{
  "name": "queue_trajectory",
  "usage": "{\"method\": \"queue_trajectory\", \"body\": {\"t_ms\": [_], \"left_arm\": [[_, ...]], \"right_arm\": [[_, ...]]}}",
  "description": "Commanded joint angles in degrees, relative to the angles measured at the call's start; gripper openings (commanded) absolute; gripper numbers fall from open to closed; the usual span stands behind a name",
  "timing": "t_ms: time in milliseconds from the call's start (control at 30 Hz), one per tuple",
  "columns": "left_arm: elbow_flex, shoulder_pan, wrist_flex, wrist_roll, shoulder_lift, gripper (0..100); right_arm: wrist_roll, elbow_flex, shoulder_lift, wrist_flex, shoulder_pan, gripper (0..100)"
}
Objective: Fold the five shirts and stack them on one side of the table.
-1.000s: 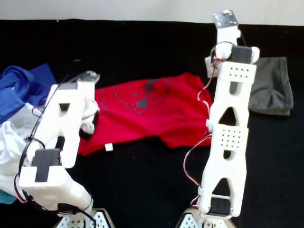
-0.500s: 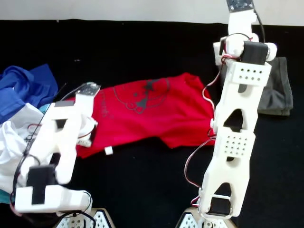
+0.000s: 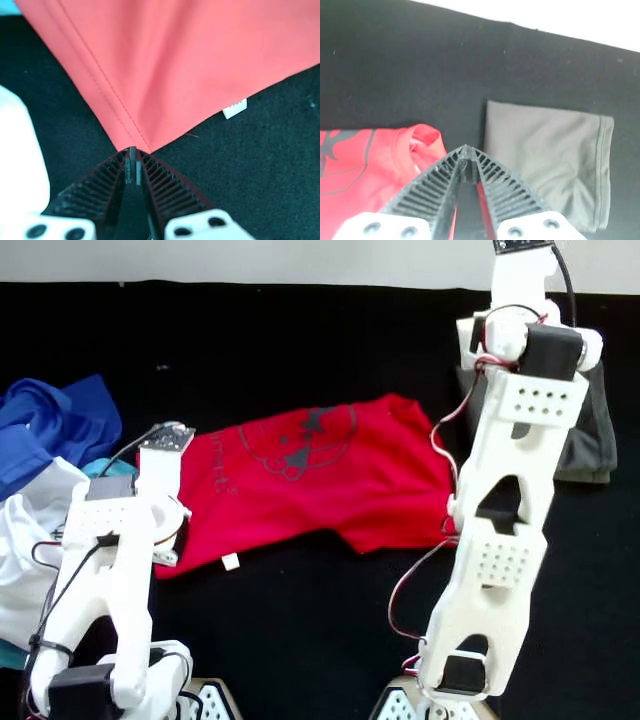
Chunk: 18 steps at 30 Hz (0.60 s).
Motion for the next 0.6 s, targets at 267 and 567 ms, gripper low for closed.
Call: {"method": "queue_trajectory", "body": {"t_ms": [267,567], "left_arm": [[-0.13,-0.57,-14.15,-0.26,13.14,1],[-0.22,-0.57,-17.49,-0.26,17.45,1]], "right_arm": [[-0.26,54.37,-29.85,0.4,-7.69,0.6],[2.99,87.69,-31.08,-19.82,-7.43,0.6]]}}
